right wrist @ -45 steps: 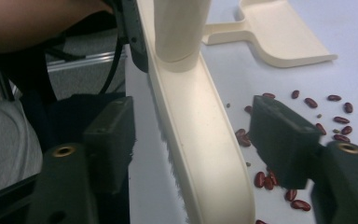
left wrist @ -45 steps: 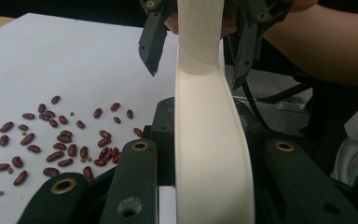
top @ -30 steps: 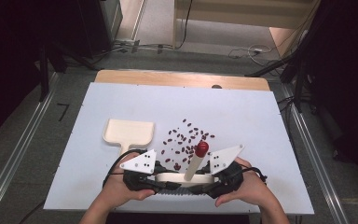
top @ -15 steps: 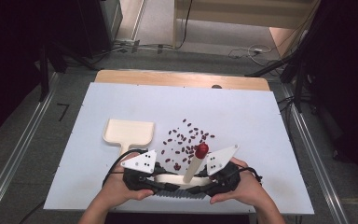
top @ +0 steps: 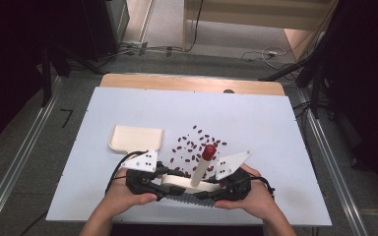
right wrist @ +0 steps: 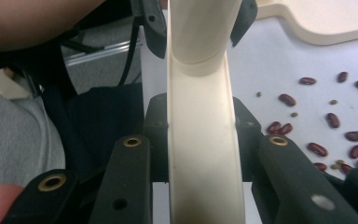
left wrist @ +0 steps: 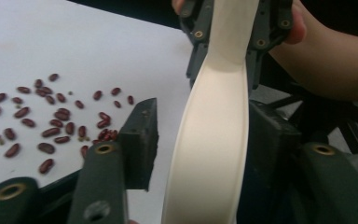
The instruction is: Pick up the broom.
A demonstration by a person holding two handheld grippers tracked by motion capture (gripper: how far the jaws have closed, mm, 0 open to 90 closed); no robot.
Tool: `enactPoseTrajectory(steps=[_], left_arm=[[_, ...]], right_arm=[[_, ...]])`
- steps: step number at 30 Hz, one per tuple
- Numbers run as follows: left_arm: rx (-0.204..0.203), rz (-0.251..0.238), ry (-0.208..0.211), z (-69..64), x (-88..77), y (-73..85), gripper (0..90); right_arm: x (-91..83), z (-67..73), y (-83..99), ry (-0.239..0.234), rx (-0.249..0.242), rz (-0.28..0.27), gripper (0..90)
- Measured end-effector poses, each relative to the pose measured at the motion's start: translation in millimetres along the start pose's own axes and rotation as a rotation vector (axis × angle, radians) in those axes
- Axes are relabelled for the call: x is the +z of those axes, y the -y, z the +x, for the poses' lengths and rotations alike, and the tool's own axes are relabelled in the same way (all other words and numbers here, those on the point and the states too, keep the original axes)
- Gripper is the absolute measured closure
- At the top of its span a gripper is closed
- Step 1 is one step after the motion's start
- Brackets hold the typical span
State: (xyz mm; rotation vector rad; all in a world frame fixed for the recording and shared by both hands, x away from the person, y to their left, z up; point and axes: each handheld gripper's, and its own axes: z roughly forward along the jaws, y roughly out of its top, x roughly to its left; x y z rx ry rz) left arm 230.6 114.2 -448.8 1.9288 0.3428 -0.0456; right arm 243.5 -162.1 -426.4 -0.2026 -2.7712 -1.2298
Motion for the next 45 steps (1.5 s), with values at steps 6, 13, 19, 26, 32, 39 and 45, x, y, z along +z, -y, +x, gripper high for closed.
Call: enactPoseTrajectory(steps=[6, 13, 19, 26, 32, 39, 45], left_arm=[[-0.026, -0.054, -0.081, 3.2, -8.1, 2.2, 28.2], [-0.055, -0.101, -0.173, 7.2, -17.5, 6.3, 10.1], [-0.063, -0.137, -0.241, 9.7, -28.8, 11.5, 0.0], [-0.105, -0.173, -0.341, 16.0, -43.1, 22.9, 0.0], [-0.137, -0.198, -0.445, 21.9, -58.5, 38.8, 0.0], [-0.169, -0.22, -0.557, 27.7, -82.3, 59.1, 0.0], [-0.188, -0.229, -0.627, 32.8, -98.8, 75.3, 0.0]], right_arm=[[-11.0, -5.1, 3.6, 0.041, 0.039, -0.026, 65.2], [-21.8, -11.8, 9.2, 0.107, 0.091, -0.049, 65.1], [-29.6, -19.5, 15.0, 0.16, 0.137, -0.073, 65.1], [-35.8, -27.4, 23.1, 0.223, 0.179, -0.099, 65.1], [-42.3, -33.7, 29.5, 0.267, 0.217, -0.115, 65.0], [-50.2, -44.9, 41.0, 0.331, 0.275, -0.136, 65.1], [-55.0, -51.5, 49.1, 0.377, 0.321, -0.146, 65.1]])
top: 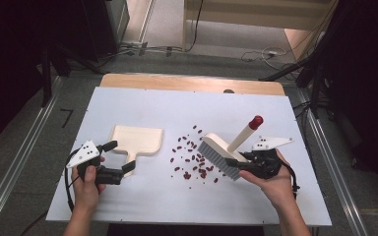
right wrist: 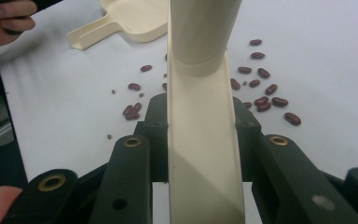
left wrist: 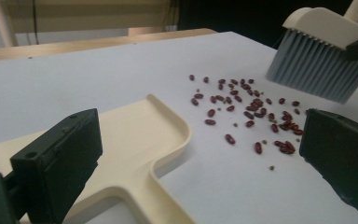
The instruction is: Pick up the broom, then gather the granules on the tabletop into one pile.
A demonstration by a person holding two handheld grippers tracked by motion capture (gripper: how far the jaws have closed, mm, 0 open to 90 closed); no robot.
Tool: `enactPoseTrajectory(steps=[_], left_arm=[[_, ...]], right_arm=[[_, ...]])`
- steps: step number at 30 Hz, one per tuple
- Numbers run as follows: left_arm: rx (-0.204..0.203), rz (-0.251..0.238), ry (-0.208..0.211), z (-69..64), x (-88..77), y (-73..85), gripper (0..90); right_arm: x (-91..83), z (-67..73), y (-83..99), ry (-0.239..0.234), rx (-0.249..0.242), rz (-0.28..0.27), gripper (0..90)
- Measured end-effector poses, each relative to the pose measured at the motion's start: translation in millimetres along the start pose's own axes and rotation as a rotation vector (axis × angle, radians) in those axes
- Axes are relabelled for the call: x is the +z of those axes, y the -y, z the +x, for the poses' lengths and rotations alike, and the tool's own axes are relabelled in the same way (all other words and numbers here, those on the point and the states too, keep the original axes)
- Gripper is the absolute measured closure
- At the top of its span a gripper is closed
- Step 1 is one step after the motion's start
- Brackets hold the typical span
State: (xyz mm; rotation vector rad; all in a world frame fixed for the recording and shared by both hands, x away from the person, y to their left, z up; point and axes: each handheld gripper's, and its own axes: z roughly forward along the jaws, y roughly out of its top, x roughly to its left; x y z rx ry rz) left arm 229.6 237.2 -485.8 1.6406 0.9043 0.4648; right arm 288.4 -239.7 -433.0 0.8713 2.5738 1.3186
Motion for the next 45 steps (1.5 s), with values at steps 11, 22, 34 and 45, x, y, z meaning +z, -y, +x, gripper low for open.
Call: enactPoseTrajectory(steps=[11, 22, 34, 45], left_arm=[[-0.013, -0.008, -0.067, 17.9, -7.5, 17.5, 0.0], [-0.056, -0.031, -0.064, 24.2, -6.9, 26.7, 0.0], [-0.034, -0.022, -0.054, 21.2, -3.6, 27.8, 0.0], [-0.035, -0.022, -0.057, 21.2, -2.0, 28.2, 0.0]], right_arm=[[-4.2, -0.4, -0.3, 0.039, 0.008, -0.011, 65.0], [9.3, 21.8, -7.1, -0.018, -0.033, 0.01, 65.1], [56.3, 67.5, -10.5, -0.148, -0.111, 0.097, 65.0], [80.0, 65.9, -7.8, -0.222, -0.047, 0.145, 65.0]])
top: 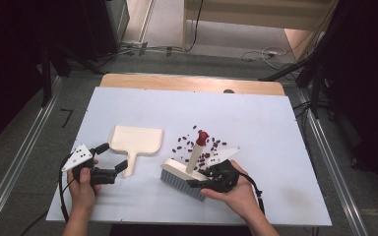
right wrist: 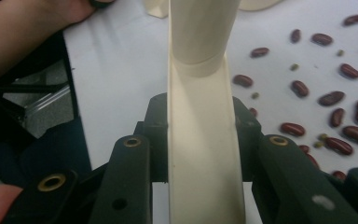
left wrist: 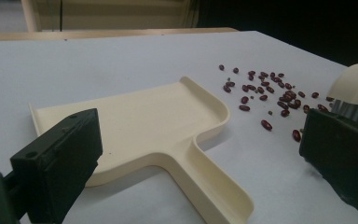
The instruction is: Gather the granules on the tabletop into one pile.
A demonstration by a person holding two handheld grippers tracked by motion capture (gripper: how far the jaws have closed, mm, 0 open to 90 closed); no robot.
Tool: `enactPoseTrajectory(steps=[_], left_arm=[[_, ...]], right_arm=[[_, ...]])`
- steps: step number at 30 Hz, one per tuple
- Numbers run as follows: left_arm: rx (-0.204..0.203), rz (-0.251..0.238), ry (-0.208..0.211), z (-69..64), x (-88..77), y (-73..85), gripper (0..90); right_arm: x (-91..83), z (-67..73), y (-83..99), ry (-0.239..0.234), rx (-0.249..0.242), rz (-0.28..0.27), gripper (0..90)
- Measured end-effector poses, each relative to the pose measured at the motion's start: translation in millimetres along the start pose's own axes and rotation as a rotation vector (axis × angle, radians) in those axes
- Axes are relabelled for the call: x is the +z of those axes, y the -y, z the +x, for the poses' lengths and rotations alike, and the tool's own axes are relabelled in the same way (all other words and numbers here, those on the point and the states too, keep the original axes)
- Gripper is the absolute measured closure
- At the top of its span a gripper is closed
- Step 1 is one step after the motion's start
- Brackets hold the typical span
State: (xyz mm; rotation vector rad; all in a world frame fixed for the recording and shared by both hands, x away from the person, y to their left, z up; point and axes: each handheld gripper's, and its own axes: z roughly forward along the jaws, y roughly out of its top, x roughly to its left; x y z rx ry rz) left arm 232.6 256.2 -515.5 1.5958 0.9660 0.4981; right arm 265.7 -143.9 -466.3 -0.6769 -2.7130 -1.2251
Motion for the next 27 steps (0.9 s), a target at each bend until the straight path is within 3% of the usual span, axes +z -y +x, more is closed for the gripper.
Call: enactPoseTrajectory(steps=[9, 18, 23, 27], left_arm=[[0.0, 0.01, -0.013, -0.7, 0.9, 0.2, 0.0], [0.0, 0.006, -0.009, -0.8, 0.8, 0.3, 0.0], [0.017, -0.022, -0.034, -2.9, -1.3, 2.0, 0.0], [-0.003, -0.036, -0.035, -0.1, -2.1, 1.9, 0.0]], right_arm=[[-5.8, -28.5, 4.0, 0.027, 0.095, 0.003, 65.0], [-18.0, -49.0, 2.1, 0.104, 0.13, 0.007, 65.0], [-25.1, -54.8, -1.0, 0.15, 0.151, 0.009, 65.0], [-29.0, -50.1, -7.0, 0.149, 0.162, -0.01, 65.0]])
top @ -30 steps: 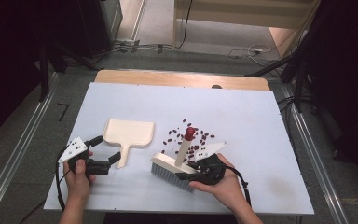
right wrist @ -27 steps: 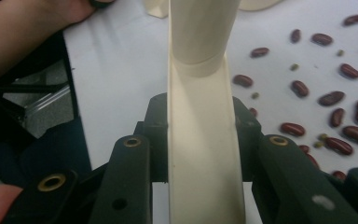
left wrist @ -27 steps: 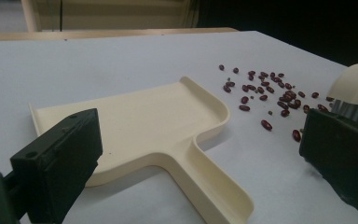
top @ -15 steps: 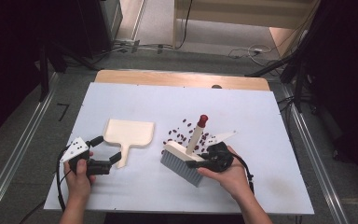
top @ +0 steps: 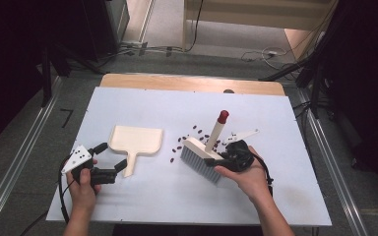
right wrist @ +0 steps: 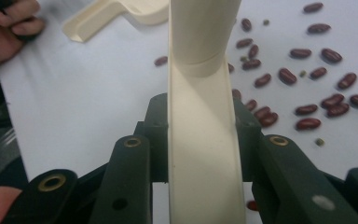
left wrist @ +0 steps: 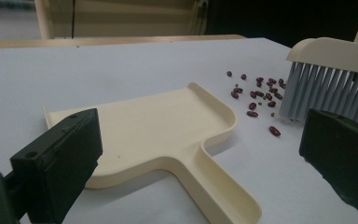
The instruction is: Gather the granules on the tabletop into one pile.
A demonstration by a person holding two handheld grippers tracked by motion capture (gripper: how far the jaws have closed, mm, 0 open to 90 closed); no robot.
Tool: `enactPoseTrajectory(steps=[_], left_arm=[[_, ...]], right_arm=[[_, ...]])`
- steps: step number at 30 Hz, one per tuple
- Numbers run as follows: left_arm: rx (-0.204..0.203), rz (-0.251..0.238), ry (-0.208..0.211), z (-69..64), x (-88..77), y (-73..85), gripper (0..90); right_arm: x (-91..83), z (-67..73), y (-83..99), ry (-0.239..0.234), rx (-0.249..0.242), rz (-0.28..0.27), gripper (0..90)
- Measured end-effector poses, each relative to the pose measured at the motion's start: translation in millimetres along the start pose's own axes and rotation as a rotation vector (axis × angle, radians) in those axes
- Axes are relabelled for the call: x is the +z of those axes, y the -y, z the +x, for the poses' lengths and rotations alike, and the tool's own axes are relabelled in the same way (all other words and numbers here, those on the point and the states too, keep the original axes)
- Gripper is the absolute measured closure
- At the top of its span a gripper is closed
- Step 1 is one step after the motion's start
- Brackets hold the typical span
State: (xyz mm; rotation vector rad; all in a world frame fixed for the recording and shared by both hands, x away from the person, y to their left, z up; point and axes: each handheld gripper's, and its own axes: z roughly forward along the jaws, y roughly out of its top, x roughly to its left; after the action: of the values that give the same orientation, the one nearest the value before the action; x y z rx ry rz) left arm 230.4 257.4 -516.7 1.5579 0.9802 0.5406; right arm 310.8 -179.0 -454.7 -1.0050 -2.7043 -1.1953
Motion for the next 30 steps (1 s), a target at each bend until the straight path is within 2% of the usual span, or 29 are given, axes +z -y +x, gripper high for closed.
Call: enactPoseTrajectory(steps=[3, 5, 8, 12, 16, 22, 26, 30], left_arm=[[-0.01, -0.011, -0.001, 1.5, -0.5, -0.1, 0.0], [-0.021, -0.017, 0.004, 3.2, -0.3, -0.4, 0.0], [-0.042, -0.022, -0.005, 6.4, 1.3, -1.2, 0.0], [-0.063, -0.013, -0.024, 9.2, 4.0, -2.0, 0.0], [-0.08, -0.02, -0.03, 10.4, 4.1, -2.2, 0.0], [-0.084, -0.013, -0.055, 11.2, 6.8, -2.7, 0.0], [-0.082, 0.004, -0.08, 10.1, 9.2, -2.6, 0.0], [-0.084, 0.006, -0.075, 10.9, 9.4, -2.6, 0.0]], right_arm=[[2.7, 12.0, -6.2, -0.021, 0.002, -0.018, 65.0], [9.8, 22.3, -11.1, -0.034, 0.001, -0.022, 65.0], [24.0, 35.3, -18.9, -0.078, 0.014, -0.019, 65.0], [40.6, 39.9, -25.6, -0.111, 0.055, 0.003, 65.0], [46.4, 29.4, -25.3, -0.069, 0.114, 0.01, 65.0], [39.4, 10.2, -20.7, 0.003, 0.167, 0.016, 65.0], [34.5, 5.6, -20.1, 0.037, 0.175, 0.014, 65.0], [32.3, 3.6, -20.6, 0.057, 0.169, 0.012, 65.0]])
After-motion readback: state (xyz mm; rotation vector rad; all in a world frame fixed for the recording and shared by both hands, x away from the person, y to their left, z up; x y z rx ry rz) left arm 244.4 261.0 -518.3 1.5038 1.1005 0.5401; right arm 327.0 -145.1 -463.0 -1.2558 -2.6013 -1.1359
